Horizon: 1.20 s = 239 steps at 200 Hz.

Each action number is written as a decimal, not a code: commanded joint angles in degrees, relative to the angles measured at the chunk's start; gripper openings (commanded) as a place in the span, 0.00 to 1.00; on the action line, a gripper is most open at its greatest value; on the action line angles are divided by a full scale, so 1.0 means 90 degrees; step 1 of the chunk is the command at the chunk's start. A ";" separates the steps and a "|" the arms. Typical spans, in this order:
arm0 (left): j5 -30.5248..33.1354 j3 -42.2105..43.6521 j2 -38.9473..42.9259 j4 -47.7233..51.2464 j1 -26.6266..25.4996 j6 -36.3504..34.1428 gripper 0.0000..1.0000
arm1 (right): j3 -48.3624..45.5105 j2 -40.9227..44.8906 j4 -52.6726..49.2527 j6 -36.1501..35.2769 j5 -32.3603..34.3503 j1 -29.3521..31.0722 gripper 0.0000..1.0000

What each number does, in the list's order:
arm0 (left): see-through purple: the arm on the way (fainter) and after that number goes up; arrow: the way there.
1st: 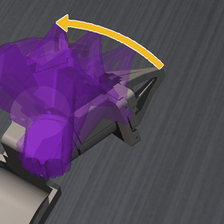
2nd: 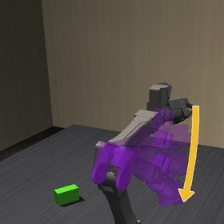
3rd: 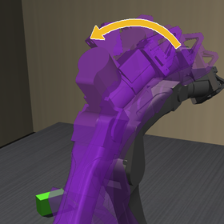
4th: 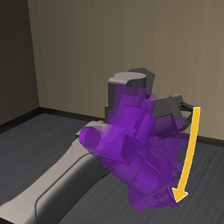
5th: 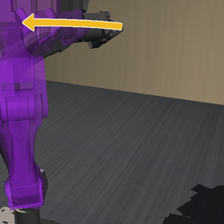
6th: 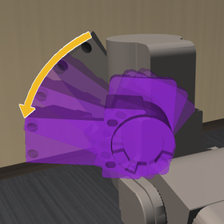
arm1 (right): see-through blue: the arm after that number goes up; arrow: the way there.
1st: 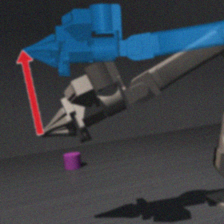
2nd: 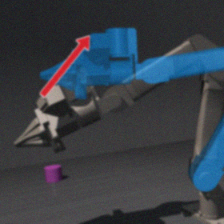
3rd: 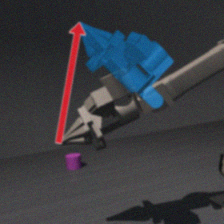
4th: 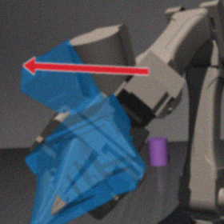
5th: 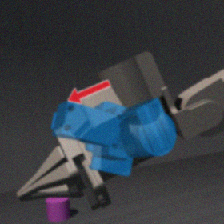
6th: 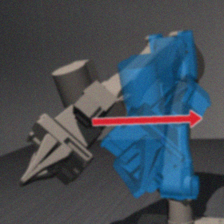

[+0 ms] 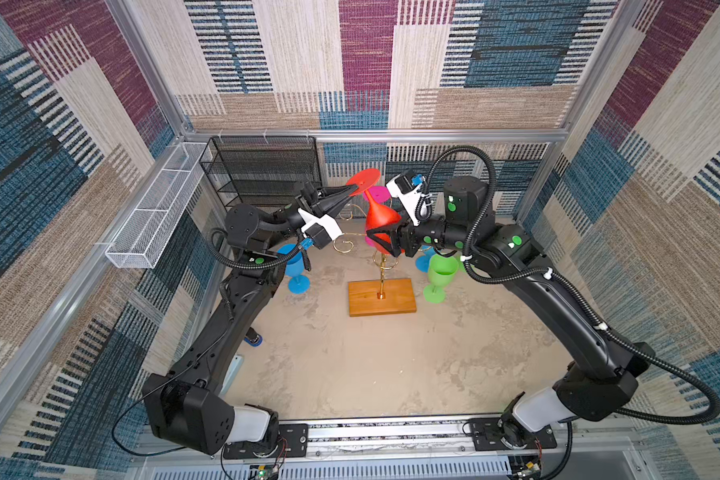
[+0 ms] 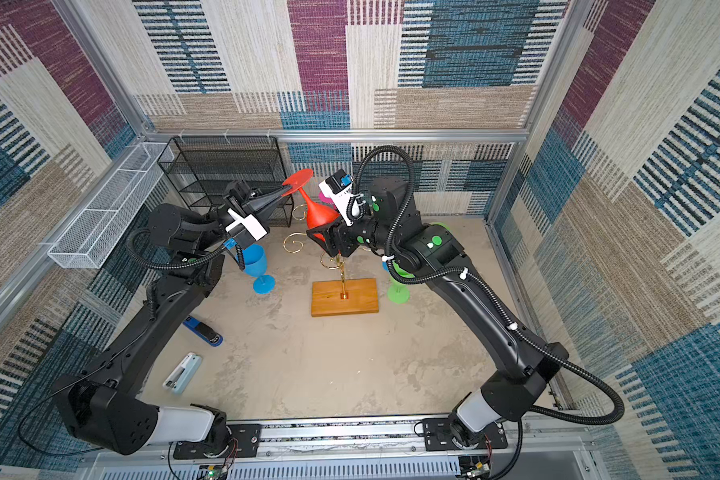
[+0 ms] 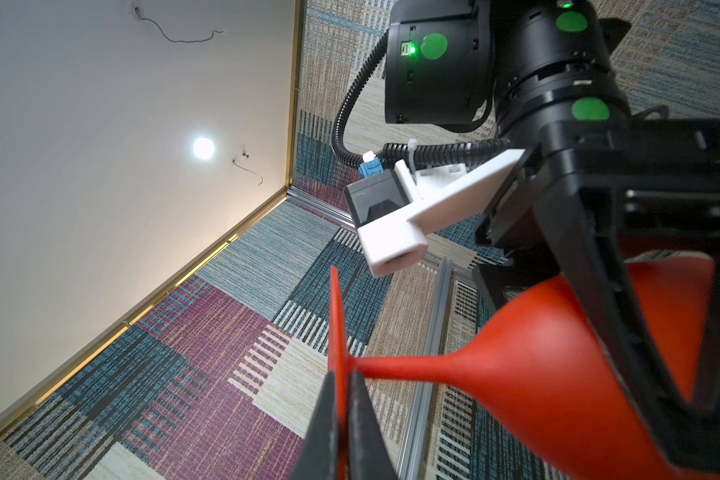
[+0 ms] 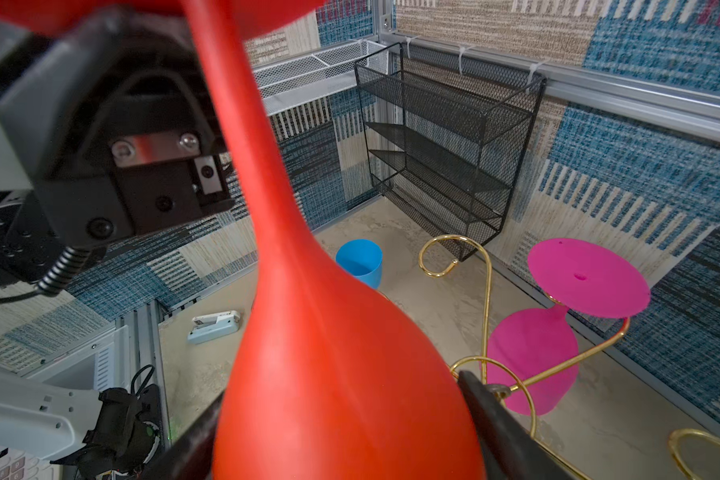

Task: Take the wine glass off the wine glass rack

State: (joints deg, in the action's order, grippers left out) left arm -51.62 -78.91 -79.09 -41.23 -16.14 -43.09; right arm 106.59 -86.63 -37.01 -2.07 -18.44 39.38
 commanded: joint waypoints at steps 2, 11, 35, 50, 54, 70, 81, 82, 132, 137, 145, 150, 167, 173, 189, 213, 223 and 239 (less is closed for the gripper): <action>0.0692 0.0022 0.0095 -0.0341 0.0033 0.0414 0.00 | -0.0194 0.0219 0.0454 0.0181 -0.0038 0.0021 0.83; 0.0817 0.0059 0.0126 -0.0353 0.0052 0.0555 0.00 | -0.0314 0.0356 0.0607 0.0190 -0.0017 0.0021 0.91; 0.1090 0.0209 0.0196 -0.0331 0.0113 0.0840 0.00 | -0.0682 0.0759 0.1055 0.0135 0.0021 0.0010 0.99; 0.1381 0.0295 0.0222 -0.0307 0.0133 0.1167 0.00 | -0.0982 0.1088 0.1387 0.0094 0.0149 -0.0007 0.99; 0.1483 0.0313 0.0230 -0.0296 0.0142 0.1280 0.00 | -0.1064 0.1171 0.1454 0.0079 0.0193 -0.0010 0.99; 0.1959 0.0442 0.0286 -0.0273 0.0180 0.1814 0.00 | -0.1314 0.1534 0.1679 0.0045 0.0300 -0.0064 0.99; 0.2411 0.0558 0.0333 -0.0244 0.0211 0.2242 0.00 | -0.1487 0.1794 0.1787 0.0027 0.0260 -0.0149 0.99; 0.2442 0.0572 0.0342 -0.0239 0.0216 0.2285 0.00 | -0.1494 0.1803 0.1797 0.0026 0.0246 -0.0158 0.99; 0.3256 0.0983 0.0557 0.0042 0.0316 0.4102 0.00 | -0.2509 0.2514 0.2264 0.0624 -0.0481 -0.1142 0.95; 0.3247 0.1016 0.0585 0.0036 0.0319 0.4193 0.00 | -0.2573 0.2523 0.2315 0.0687 -0.0579 -0.1204 0.92; 0.3217 0.1085 0.0621 0.0036 0.0319 0.4348 0.00 | -0.2648 0.2517 0.2387 0.0753 -0.0675 -0.1292 0.87; 0.3199 0.1102 0.0653 0.0070 0.0328 0.4463 0.00 | -0.2687 0.2505 0.2429 0.0775 -0.0690 -0.1308 0.85; 0.3095 0.1140 0.0721 0.0243 0.0338 0.4794 0.00 | -0.2722 0.2424 0.2596 0.0837 -0.0756 -0.1346 0.80; 0.3049 0.1179 0.0730 0.0228 0.0338 0.4866 0.00 | -0.2713 0.2382 0.2658 0.0867 -0.0805 -0.1356 0.79; 0.3006 0.1333 0.0768 0.0053 0.0347 0.5125 0.00 | -0.2686 0.2213 0.2838 0.0929 -0.0919 -0.1360 0.78; 0.2805 0.1398 0.0780 -0.0059 0.0343 0.5412 0.00 | -0.2513 0.1864 0.2990 0.0995 -0.1070 -0.1355 0.77; 0.2761 0.1387 0.0769 -0.0043 0.0348 0.5486 0.00 | -0.2444 0.1723 0.3078 0.1037 -0.1188 -0.1361 0.77; 0.2748 0.1437 0.0731 -0.0215 0.0348 0.5617 0.00 | -0.2312 0.1481 0.3228 0.1121 -0.1351 -0.1356 0.76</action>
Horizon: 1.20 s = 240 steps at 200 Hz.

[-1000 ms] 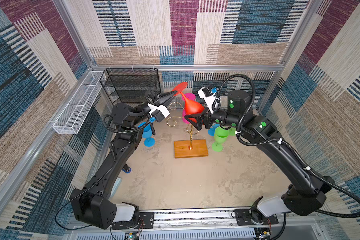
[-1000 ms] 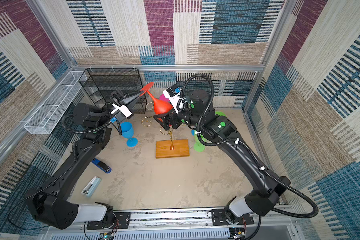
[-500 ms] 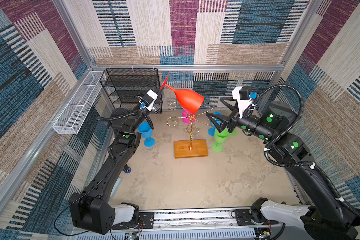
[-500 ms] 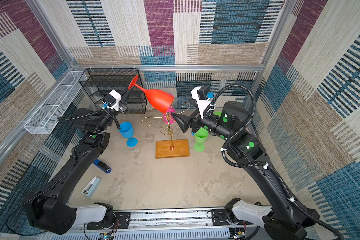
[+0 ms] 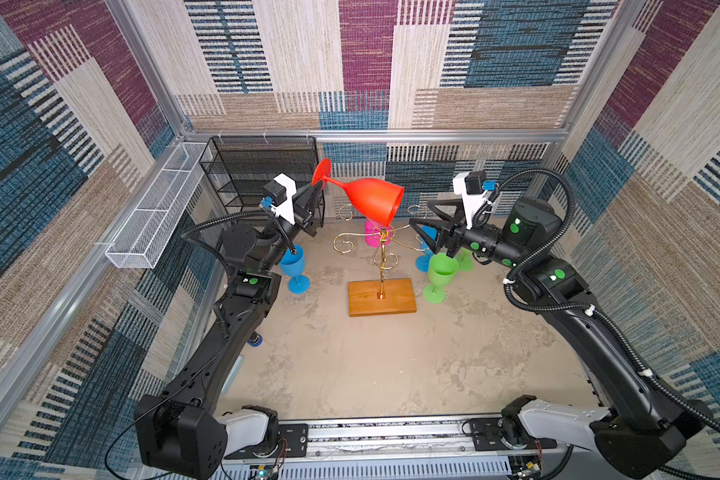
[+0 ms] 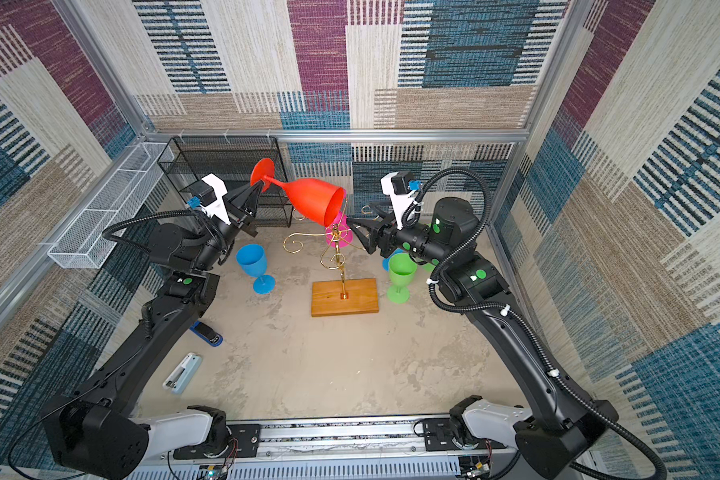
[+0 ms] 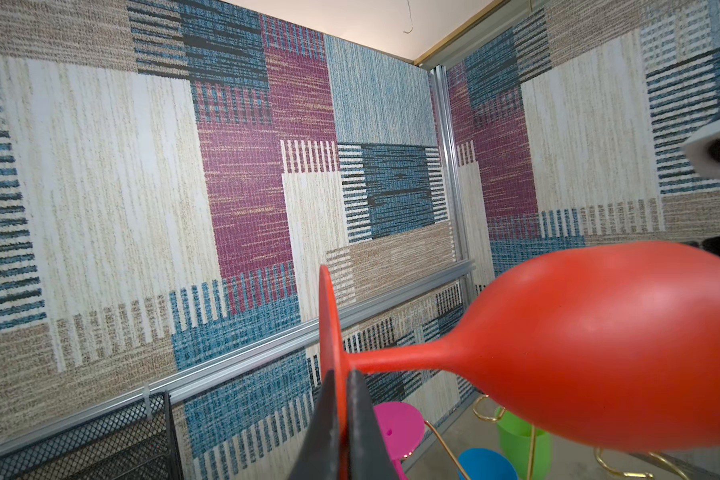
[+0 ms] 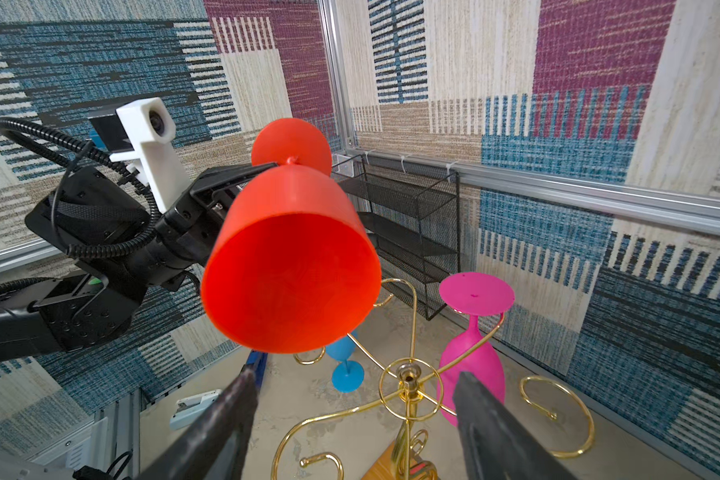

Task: Take the wine glass off the wine glass rack
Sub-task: 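Open the left gripper off the foot while the right gripper pulls the glass away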

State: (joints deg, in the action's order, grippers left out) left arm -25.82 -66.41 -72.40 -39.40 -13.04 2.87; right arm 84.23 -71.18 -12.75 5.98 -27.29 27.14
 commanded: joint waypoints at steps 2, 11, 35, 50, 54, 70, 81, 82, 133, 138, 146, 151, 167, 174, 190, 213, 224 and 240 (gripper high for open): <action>-0.0114 0.0053 -0.0019 -0.0433 0.0003 0.0525 0.00 | 0.0192 -0.0270 0.0546 0.0240 -0.0381 0.0003 0.76; -0.0142 0.0057 -0.0037 -0.0483 0.0004 0.0592 0.00 | 0.0258 -0.0412 0.0595 0.0292 -0.0409 0.0007 0.75; -0.0198 0.0086 -0.0052 -0.0496 0.0003 0.0656 0.00 | 0.0402 -0.0735 0.0811 0.0455 -0.0527 0.0009 0.74; -0.0243 0.0121 -0.0066 -0.0507 0.0003 0.0639 0.00 | 0.0483 -0.0912 0.0985 0.0583 -0.0637 0.0003 0.72; -0.0259 0.0137 -0.0076 -0.0522 0.0003 0.0638 0.00 | 0.0511 -0.0962 0.1028 0.0629 -0.0679 0.0004 0.71; -0.0324 0.0169 -0.0089 -0.0587 0.0003 0.0707 0.00 | 0.0656 -0.1182 0.1114 0.0743 -0.0776 0.0021 0.65; -0.0393 0.0191 -0.0098 -0.0630 0.0003 0.0777 0.00 | 0.0756 -0.1310 0.1138 0.0795 -0.0864 0.0023 0.58; -0.0402 0.0196 -0.0094 -0.0636 0.0003 0.0786 0.00 | 0.0762 -0.1315 0.1141 0.0798 -0.0869 0.0028 0.58; -0.0669 0.0323 -0.0162 -0.0831 0.0003 0.1254 0.00 | 0.1080 -0.1592 0.1104 0.0802 -0.0842 0.0246 0.26; -0.0666 0.0337 -0.0168 -0.0851 0.0004 0.1287 0.00 | 0.1098 -0.1585 0.1096 0.0798 -0.0821 0.0286 0.22; -0.0683 0.0355 -0.0183 -0.0902 0.0003 0.1315 0.00 | 0.1127 -0.1603 0.1081 0.0774 -0.0798 0.0324 0.17; -0.0693 0.0372 -0.0197 -0.0937 0.0005 0.1325 0.00 | 0.1151 -0.1598 0.1059 0.0757 -0.0773 0.0351 0.14; -0.0695 0.0388 -0.0193 -0.0970 0.0003 0.1331 0.00 | 0.1206 -0.1622 0.1000 0.0733 -0.0708 0.0417 0.05; -0.0695 0.0377 -0.0189 -0.0950 0.0003 0.1331 0.00 | 0.1218 -0.1620 0.0989 0.0742 -0.0678 0.0432 0.01; -0.0700 0.0384 -0.0182 -0.0986 0.0004 0.1304 0.04 | 0.1218 -0.1613 0.0996 0.0775 -0.0599 0.0461 0.00; -0.0640 0.0497 -0.0112 -0.1116 0.0003 0.1120 0.29 | 0.1227 -0.1538 0.0988 0.0887 -0.0264 0.0478 0.00; -0.0523 0.0565 -0.0045 -0.1183 0.0003 0.1049 0.40 | 0.1219 -0.1474 0.0987 0.0913 -0.0041 0.0473 0.00; -0.0386 0.0673 0.0068 -0.1256 0.0003 0.0876 0.61 | 0.1214 -0.1338 0.0961 0.0927 0.0274 0.0471 0.00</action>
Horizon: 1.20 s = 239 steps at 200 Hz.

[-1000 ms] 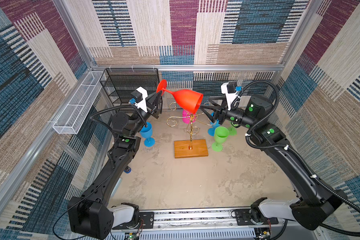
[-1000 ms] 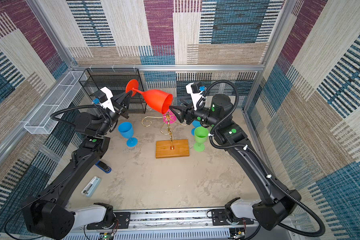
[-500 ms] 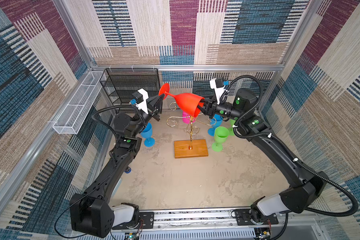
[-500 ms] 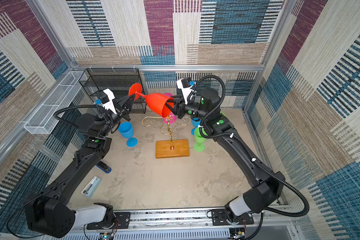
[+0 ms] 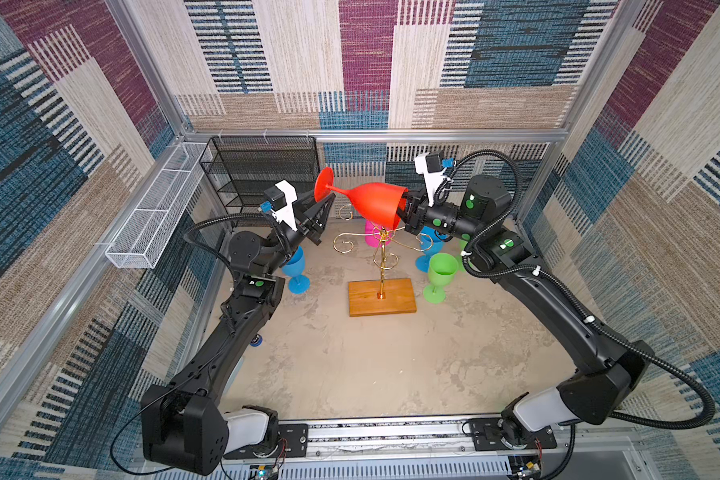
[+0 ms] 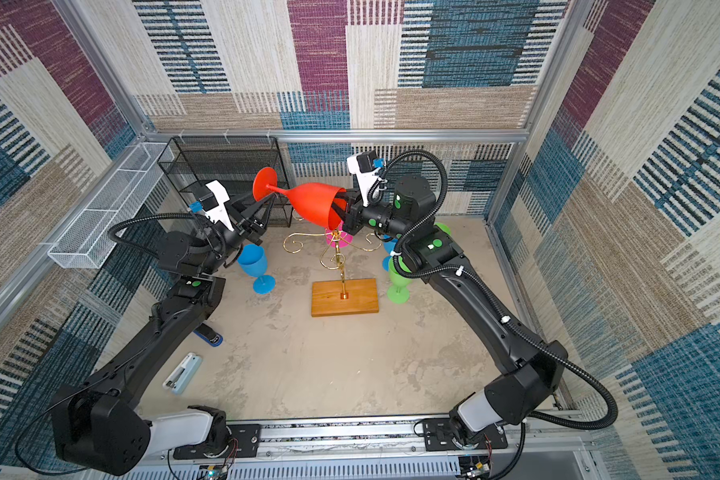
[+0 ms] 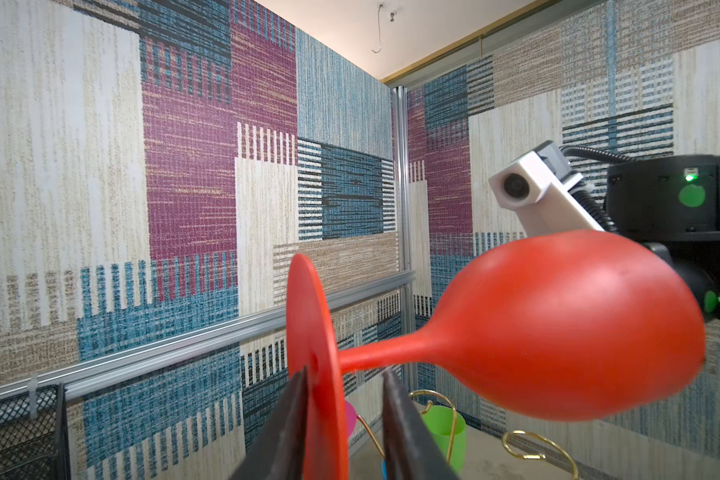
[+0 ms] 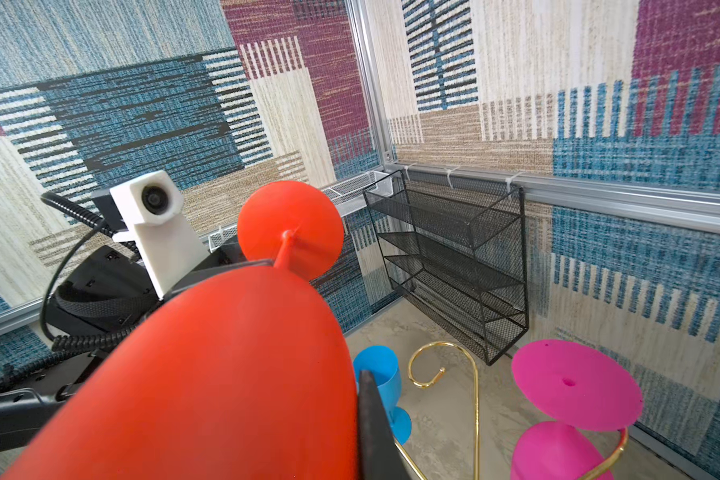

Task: Take the wine glass off the wine glass rack
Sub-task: 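Open the left gripper off the foot while the right gripper pulls the glass away, then carry the red glass with the right gripper down beside the green glasses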

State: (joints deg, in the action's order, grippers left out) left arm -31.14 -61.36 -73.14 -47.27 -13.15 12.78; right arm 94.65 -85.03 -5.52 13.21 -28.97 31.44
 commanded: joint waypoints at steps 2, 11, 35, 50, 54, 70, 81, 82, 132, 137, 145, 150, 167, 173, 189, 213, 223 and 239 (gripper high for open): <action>0.0221 0.0122 0.0161 -0.0392 0.0015 -0.0254 0.63 | 0.0051 0.0208 0.0143 0.0124 0.0506 -0.0010 0.00; 0.0327 0.0194 0.0255 -0.0408 0.0015 -0.0384 0.72 | 0.0050 0.0339 0.0079 0.0087 0.0759 -0.0011 0.00; 0.0701 0.0441 0.0509 -0.0504 0.0016 -0.0682 0.82 | -0.0067 0.0815 -0.0145 -0.0040 0.1328 -0.0105 0.00; 0.0961 0.0552 0.0695 -0.0467 0.0040 -0.0776 0.83 | -0.0054 0.1145 -0.0589 -0.0081 0.1661 -0.0239 0.00; 0.1024 0.0581 0.0744 -0.0436 0.0044 -0.0801 0.83 | -0.0041 0.1234 -0.0773 -0.0081 0.1775 -0.0273 0.00; 0.1228 0.0691 0.0972 -0.0292 0.0079 -0.0858 0.84 | 0.0058 0.1608 -0.1630 -0.0120 0.2545 -0.0477 0.00; 0.1386 0.0767 0.1118 -0.0138 0.0108 -0.0863 0.86 | 0.0045 0.1896 -0.2163 -0.0187 0.3045 -0.0616 0.00; 0.1402 0.0770 0.1131 -0.0119 0.0110 -0.0858 0.86 | 0.0047 0.1917 -0.2220 -0.0193 0.3088 -0.0634 0.00; 0.2162 0.1000 0.1655 0.0815 0.0379 -0.0567 0.98 | 0.0659 0.2289 -0.4764 -0.0296 0.4597 -0.1284 0.00; 0.2220 0.1025 0.1671 0.0839 0.0451 -0.0431 0.99 | 0.0767 0.2221 -0.5027 -0.0296 0.4717 -0.1285 0.00; 0.2226 0.1066 0.1699 0.0892 0.0611 -0.0186 0.99 | 0.0880 0.2088 -0.5434 -0.0268 0.4839 -0.1304 0.00; 0.2213 0.1106 0.1723 0.0913 0.0714 -0.0073 0.99 | 0.0919 0.2016 -0.5638 -0.0249 0.4888 -0.1315 0.00; 0.1759 0.1212 0.1785 0.0911 0.1086 0.0128 0.99 | 0.0864 0.1872 -0.6137 -0.0191 0.4952 -0.1384 0.00; 0.1759 0.1251 0.1811 0.0914 0.1186 0.0214 0.99 | 0.0820 0.1834 -0.6268 -0.0194 0.4950 -0.1425 0.00; 0.1667 0.1324 0.1852 0.1044 0.1407 0.0343 0.99 | 0.0802 0.1639 -0.6777 -0.0184 0.4921 -0.1604 0.00; 0.1614 0.1244 0.1951 0.1882 0.1595 0.0286 0.99 | 0.0746 0.1326 -0.7356 -0.0269 0.4774 -0.1807 0.00; 0.1615 0.1311 0.2015 0.1958 0.1647 0.0225 0.99 | 0.0736 0.1206 -0.7518 -0.0268 0.4835 -0.1865 0.00; 0.1685 0.1389 0.2143 0.2001 0.1700 0.0127 0.98 | 0.0659 0.1074 -0.7611 -0.0360 0.4831 -0.1999 0.00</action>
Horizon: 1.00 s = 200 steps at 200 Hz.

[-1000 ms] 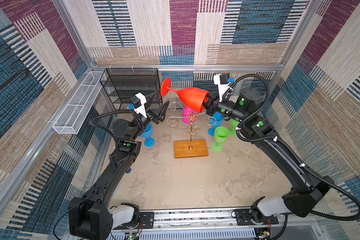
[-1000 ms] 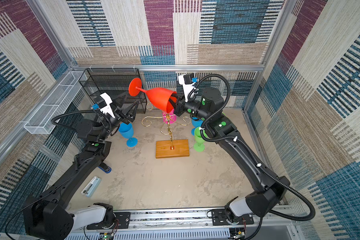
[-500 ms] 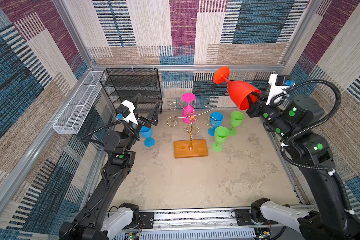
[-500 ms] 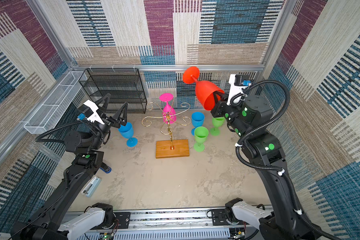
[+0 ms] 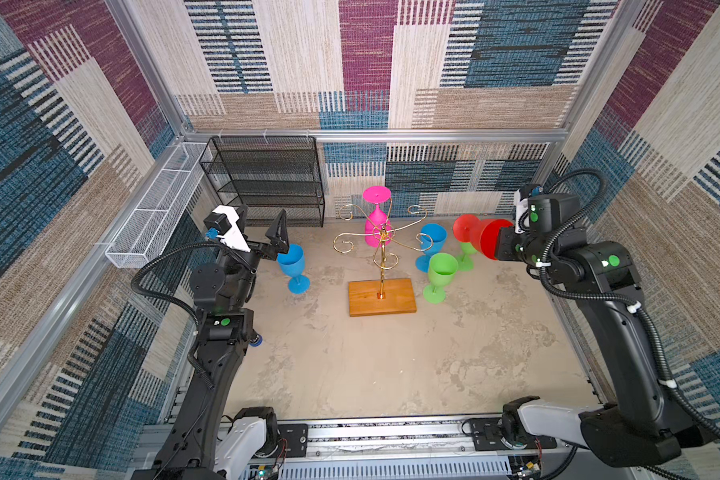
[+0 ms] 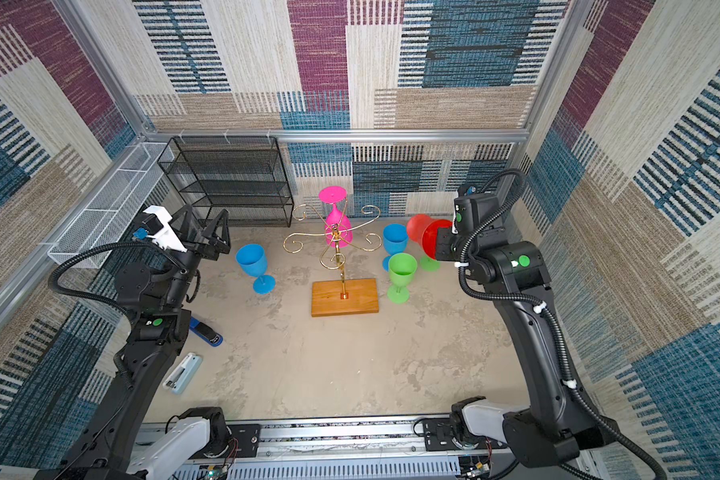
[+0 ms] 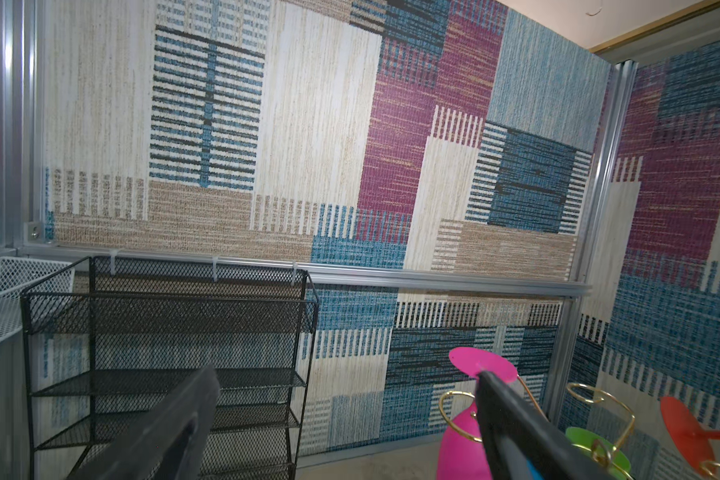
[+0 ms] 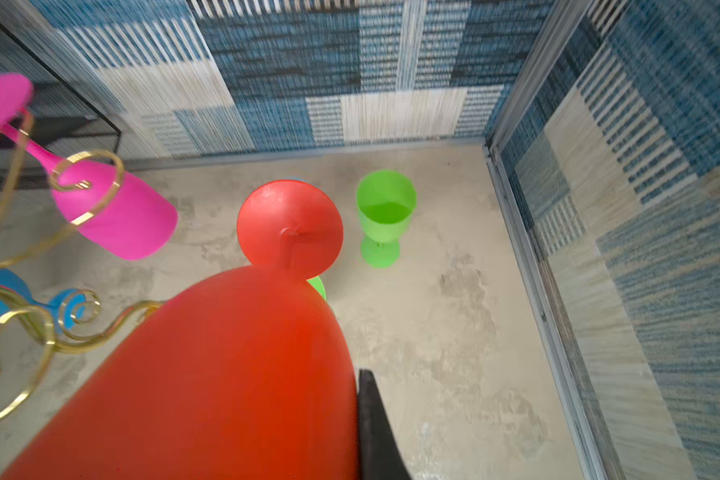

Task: Take the wine glass off the wine glass rack
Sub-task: 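Carry the red glass with the right gripper down beside the green glasses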

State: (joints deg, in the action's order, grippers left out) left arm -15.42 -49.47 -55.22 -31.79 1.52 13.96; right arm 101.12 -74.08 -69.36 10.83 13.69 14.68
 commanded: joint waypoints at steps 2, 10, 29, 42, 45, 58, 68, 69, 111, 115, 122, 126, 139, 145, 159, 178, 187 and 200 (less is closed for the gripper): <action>-0.0051 0.0075 0.0165 0.0300 0.0072 -0.0021 0.98 | -0.0065 -0.0166 -0.0521 -0.0106 0.0085 -0.0156 0.00; -0.0018 0.0072 0.0215 0.0391 0.0089 -0.0082 0.97 | -0.0130 -0.0254 -0.0576 -0.0160 0.0048 -0.0209 0.00; 0.0004 0.0062 0.0304 0.0563 0.0095 -0.0193 0.97 | -0.0371 -0.0378 -0.0580 -0.0149 0.0195 -0.0261 0.00; 0.0019 0.0093 0.0334 0.0564 0.0092 -0.0222 0.97 | -0.0452 -0.0408 -0.0546 -0.0149 0.0234 -0.0311 0.00; 0.0027 0.0094 0.0342 0.0564 0.0090 -0.0222 0.97 | -0.0469 -0.0397 -0.0533 -0.0156 0.0286 -0.0324 0.00; 0.0053 0.0098 0.0352 0.0564 0.0103 -0.0225 0.97 | -0.0553 -0.0375 -0.0476 -0.0201 0.0427 -0.0446 0.00; 0.0043 0.0094 0.0346 0.0566 0.0101 -0.0224 0.97 | -0.0617 -0.0354 -0.0441 -0.0230 0.0394 -0.0549 0.00; 0.0039 0.0095 0.0345 0.0565 0.0093 -0.0223 0.97 | -0.0624 -0.0353 -0.0439 -0.0229 0.0393 -0.0562 0.00; 0.0004 0.0088 0.0352 0.0590 0.0103 -0.0227 0.97 | -0.1014 -0.0441 -0.0191 -0.0370 0.0234 -0.0799 0.00; -0.0003 0.0093 0.0352 0.0589 0.0107 -0.0232 0.96 | -0.1012 -0.0470 -0.0161 -0.0380 0.0201 -0.0817 0.00; -0.0005 0.0096 0.0348 0.0589 0.0104 -0.0249 0.96 | -0.1218 -0.0526 -0.0114 -0.0401 0.0185 -0.0856 0.00; 0.0007 0.0092 0.0350 0.0600 0.0103 -0.0270 0.97 | -0.1258 -0.0565 -0.0090 -0.0417 0.0173 -0.0887 0.00; 0.0014 0.0097 0.0347 0.0640 0.0104 -0.0301 0.96 | -0.1338 -0.0730 -0.0016 -0.0498 0.0158 -0.1025 0.00; 0.0010 0.0084 0.0340 0.0642 0.0100 -0.0306 0.96 | -0.1385 -0.0808 0.0027 -0.0518 0.0183 -0.1084 0.00; 0.0007 0.0079 0.0318 0.0673 0.0104 -0.0330 0.96 | -0.1402 -0.1046 0.0117 -0.0549 0.0189 -0.1216 0.00; 0.0014 0.0086 0.0323 0.0719 0.0104 -0.0399 0.96 | -0.1414 -0.1456 0.0208 -0.0561 0.0230 -0.1376 0.00; 0.0015 0.0083 0.0338 0.0750 0.0105 -0.0458 0.96 | -0.1379 -0.1608 0.0268 -0.0580 0.0142 -0.1464 0.00; 0.0043 0.0076 0.0322 0.0796 0.0105 -0.0519 0.96 | -0.1260 -0.1848 0.0316 -0.0626 0.0112 -0.1613 0.00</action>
State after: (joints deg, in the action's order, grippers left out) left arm -15.35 -48.60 -52.40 -25.06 2.39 11.70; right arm 88.49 -87.94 -69.28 6.02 15.40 1.76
